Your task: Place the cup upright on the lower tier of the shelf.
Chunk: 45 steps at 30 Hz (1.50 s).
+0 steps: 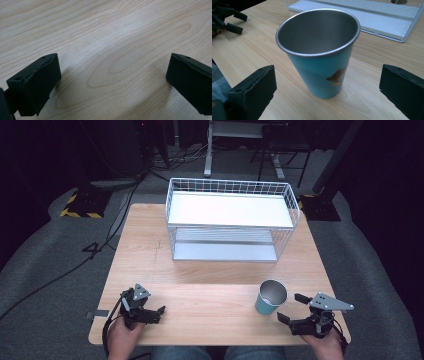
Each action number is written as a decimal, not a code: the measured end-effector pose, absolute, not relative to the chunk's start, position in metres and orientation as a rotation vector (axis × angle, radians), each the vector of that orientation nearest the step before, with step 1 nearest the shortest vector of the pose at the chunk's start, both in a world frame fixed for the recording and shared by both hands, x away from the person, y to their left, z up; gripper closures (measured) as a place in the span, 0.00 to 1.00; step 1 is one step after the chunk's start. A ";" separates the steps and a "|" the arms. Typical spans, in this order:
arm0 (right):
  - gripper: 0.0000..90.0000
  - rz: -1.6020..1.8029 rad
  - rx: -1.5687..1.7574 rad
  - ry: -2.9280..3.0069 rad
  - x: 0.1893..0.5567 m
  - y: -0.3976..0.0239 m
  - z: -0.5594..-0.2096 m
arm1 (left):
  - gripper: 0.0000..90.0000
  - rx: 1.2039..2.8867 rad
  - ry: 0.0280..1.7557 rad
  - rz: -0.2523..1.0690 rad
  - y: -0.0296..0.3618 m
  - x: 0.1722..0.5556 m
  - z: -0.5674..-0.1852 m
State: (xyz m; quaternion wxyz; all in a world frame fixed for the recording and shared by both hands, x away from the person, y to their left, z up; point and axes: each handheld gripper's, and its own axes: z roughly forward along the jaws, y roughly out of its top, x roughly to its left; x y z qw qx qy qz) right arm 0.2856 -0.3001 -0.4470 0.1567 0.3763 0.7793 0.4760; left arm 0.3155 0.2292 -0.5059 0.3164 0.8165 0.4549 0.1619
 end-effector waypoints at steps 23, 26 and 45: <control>0.11 1.332 1.075 2.203 0.297 -0.265 -0.473 | 0.00 2.146 1.202 0.426 0.229 0.316 -0.506; 0.11 1.328 1.083 2.215 0.300 -0.263 -0.477 | 0.00 2.147 1.201 0.429 0.229 0.316 -0.506; 0.23 1.319 1.060 2.227 0.313 -0.258 -0.488 | 0.00 2.147 1.201 0.429 0.229 0.316 -0.506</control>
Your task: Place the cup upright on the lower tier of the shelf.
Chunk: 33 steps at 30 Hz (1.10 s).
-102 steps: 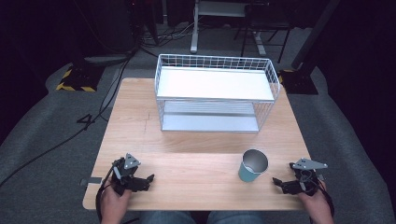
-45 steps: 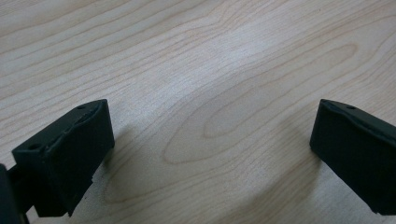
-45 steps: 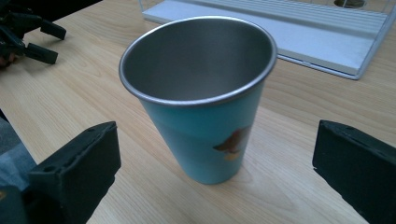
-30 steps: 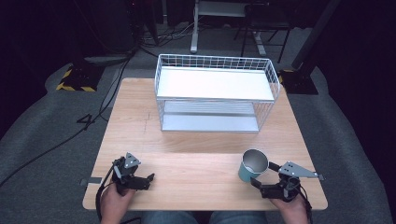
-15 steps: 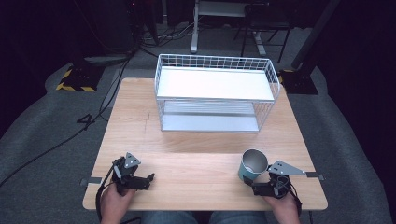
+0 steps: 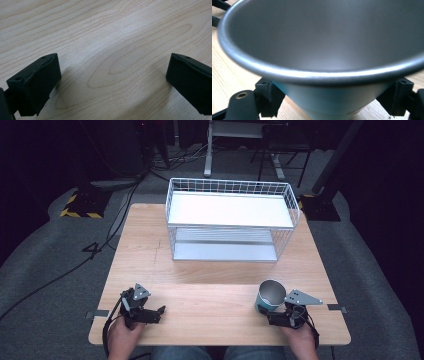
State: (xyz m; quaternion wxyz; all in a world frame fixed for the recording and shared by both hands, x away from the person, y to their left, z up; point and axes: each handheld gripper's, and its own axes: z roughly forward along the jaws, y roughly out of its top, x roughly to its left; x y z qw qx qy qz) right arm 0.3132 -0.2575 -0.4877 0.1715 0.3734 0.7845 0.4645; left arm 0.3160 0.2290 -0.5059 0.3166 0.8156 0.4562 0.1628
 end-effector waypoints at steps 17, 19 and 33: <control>0.23 1.350 1.075 2.222 0.314 -0.260 -0.474 | 0.00 2.144 1.203 0.422 0.226 0.322 -0.506; 0.23 1.353 1.072 2.220 0.317 -0.260 -0.470 | 0.00 2.145 1.202 0.422 0.226 0.322 -0.506; 0.23 1.355 1.025 2.230 0.346 -0.237 -0.442 | 0.00 2.149 1.197 0.419 0.226 0.322 -0.506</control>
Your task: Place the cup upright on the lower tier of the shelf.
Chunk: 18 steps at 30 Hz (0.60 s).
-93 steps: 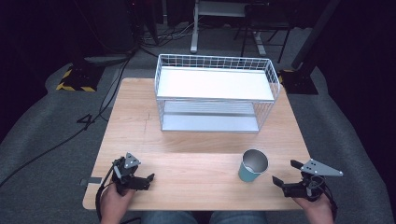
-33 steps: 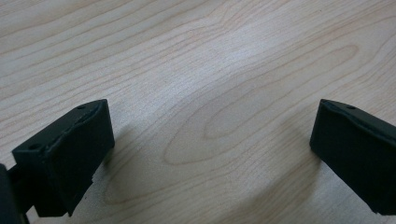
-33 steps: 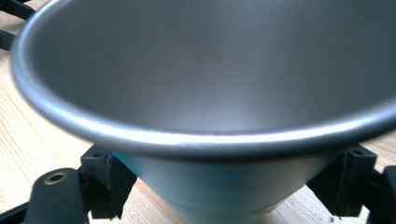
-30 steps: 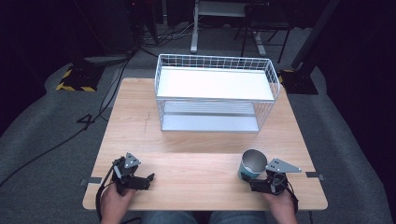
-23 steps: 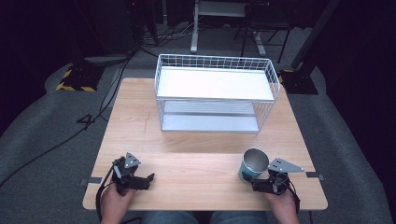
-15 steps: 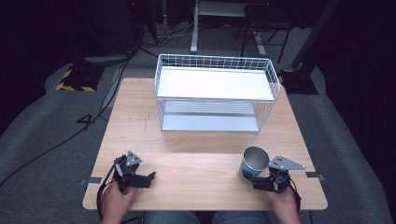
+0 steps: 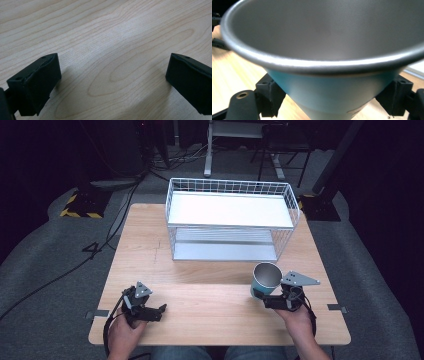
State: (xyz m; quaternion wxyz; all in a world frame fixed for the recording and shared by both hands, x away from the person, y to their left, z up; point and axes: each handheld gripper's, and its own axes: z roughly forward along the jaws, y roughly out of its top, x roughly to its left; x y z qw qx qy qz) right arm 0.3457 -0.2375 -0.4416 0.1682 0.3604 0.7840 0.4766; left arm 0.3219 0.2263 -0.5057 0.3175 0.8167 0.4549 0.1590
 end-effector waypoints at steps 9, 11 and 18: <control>0.23 1.343 1.029 2.235 0.373 -0.219 -0.430 | 0.01 2.148 1.195 0.425 0.227 0.322 -0.506; 0.23 1.335 1.025 2.237 0.381 -0.214 -0.427 | 0.01 2.150 1.193 0.422 0.227 0.321 -0.506; 0.23 1.333 1.026 2.233 0.401 -0.202 -0.423 | 0.01 2.148 1.194 0.427 0.227 0.321 -0.506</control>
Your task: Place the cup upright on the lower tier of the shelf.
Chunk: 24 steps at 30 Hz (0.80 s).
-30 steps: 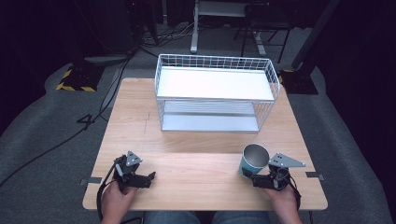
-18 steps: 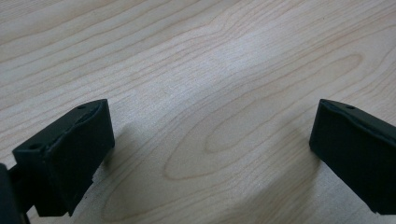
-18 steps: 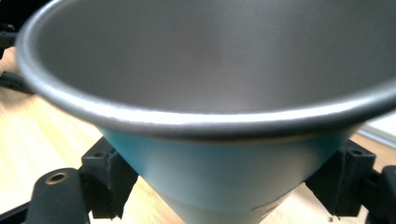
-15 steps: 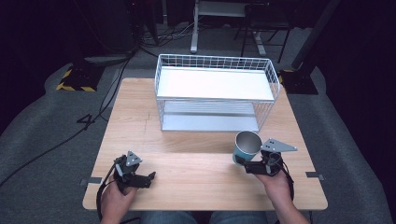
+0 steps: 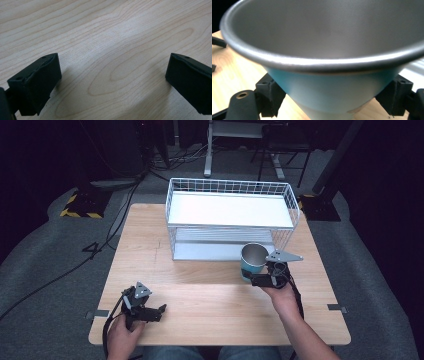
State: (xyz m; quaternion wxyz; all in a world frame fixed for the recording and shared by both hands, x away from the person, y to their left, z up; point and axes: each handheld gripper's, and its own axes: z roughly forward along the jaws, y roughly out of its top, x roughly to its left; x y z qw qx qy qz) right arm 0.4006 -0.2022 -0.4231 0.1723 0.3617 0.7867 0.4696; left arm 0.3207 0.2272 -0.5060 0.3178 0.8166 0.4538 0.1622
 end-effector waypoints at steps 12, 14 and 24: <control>0.23 1.312 1.051 2.205 0.433 -0.178 -0.430 | 0.01 2.144 1.202 0.428 0.228 0.318 -0.506; 0.23 1.307 1.048 2.195 0.440 -0.172 -0.431 | 0.01 2.145 1.201 0.428 0.228 0.318 -0.506; 0.23 1.340 1.060 2.163 0.460 -0.149 -0.440 | 0.01 2.144 1.194 0.421 0.228 0.319 -0.506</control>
